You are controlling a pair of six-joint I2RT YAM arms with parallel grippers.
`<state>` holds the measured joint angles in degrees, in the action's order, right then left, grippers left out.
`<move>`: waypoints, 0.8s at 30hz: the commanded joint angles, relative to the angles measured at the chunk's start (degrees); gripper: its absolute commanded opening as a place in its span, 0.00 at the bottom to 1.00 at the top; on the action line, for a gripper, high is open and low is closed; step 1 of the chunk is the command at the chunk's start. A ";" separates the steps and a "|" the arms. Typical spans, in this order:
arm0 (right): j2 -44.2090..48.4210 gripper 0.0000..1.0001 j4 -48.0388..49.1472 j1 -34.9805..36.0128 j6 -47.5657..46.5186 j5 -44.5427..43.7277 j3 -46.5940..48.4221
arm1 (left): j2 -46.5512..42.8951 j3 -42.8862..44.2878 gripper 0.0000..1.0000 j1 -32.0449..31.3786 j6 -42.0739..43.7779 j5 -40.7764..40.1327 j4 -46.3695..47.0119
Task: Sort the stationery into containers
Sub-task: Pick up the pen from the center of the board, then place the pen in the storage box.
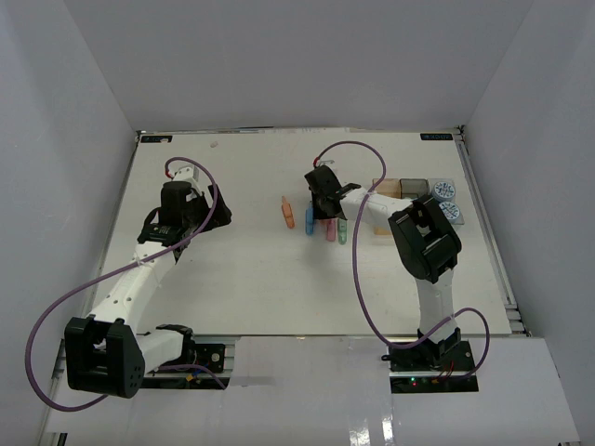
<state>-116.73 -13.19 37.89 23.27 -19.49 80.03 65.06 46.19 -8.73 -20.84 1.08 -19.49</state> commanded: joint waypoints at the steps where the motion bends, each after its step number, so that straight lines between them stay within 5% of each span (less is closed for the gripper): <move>1: -1.05 0.22 0.36 -0.36 -0.85 -0.29 1.27 | -0.46 -0.05 0.98 0.21 -0.08 0.68 -0.12; 4: 0.35 0.14 0.01 -0.36 -1.29 -0.03 2.32 | -0.46 -0.05 0.98 0.21 0.01 0.68 -0.20; 15: 17.75 0.12 -0.43 -4.22 -7.79 -3.01 -1.53 | -0.54 -0.14 0.98 0.29 0.01 0.68 -0.20; 24: 32.96 0.12 -0.43 -20.98 -19.48 -3.54 -15.86 | -0.63 -0.14 0.98 0.21 0.01 1.12 -0.12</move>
<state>-84.79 -12.78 21.93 9.15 -22.41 67.79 65.06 46.19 -8.73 -20.84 1.32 -19.49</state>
